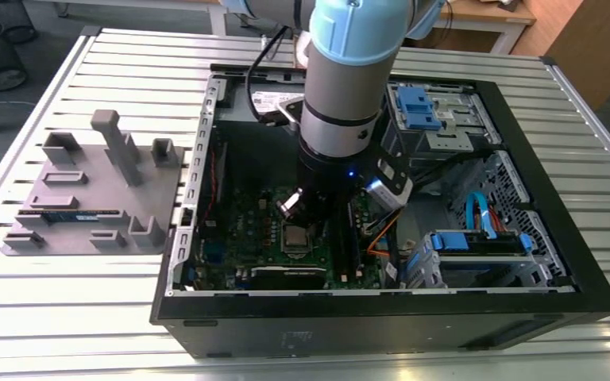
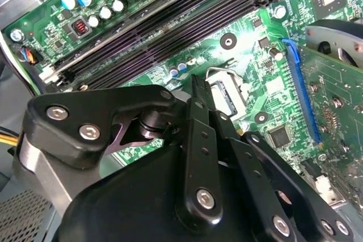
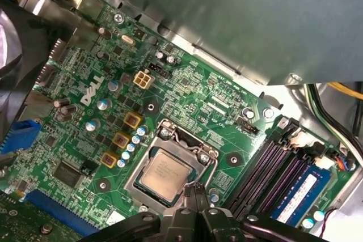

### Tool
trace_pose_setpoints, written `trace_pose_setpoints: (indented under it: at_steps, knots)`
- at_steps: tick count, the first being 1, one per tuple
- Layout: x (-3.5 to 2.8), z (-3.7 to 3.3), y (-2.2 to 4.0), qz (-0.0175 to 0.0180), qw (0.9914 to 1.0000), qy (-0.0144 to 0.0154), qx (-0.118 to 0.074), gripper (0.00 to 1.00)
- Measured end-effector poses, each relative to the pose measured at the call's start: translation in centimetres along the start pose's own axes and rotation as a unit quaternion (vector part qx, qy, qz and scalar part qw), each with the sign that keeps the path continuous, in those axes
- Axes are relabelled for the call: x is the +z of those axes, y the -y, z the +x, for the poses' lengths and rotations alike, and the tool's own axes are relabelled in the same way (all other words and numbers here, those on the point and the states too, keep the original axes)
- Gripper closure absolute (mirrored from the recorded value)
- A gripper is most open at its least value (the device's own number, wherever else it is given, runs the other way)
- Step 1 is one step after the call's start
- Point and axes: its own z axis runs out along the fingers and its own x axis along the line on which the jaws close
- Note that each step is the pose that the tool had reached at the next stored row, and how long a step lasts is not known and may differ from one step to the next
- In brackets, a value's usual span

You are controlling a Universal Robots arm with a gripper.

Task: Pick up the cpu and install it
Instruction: 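Install the first cpu locking lever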

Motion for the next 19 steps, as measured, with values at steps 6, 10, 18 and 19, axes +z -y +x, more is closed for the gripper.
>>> trace_pose_setpoints:
  at_steps: [6,10,18,19]
  knots:
    - [0.32,0.15,0.3,-0.0005,0.99996,-0.0006,0.009,0.89]
    - [0.58,0.2,0.47,-0.0012,0.9998,-0.0014,0.02,0.89]
    - [1.01,0.04,0.64,-0.002,0.99943,-0.0025,0.034,0.89]
    - [1.04,0.03,0.64,-0.0021,0.9994,-0.0025,0.035,0.89]
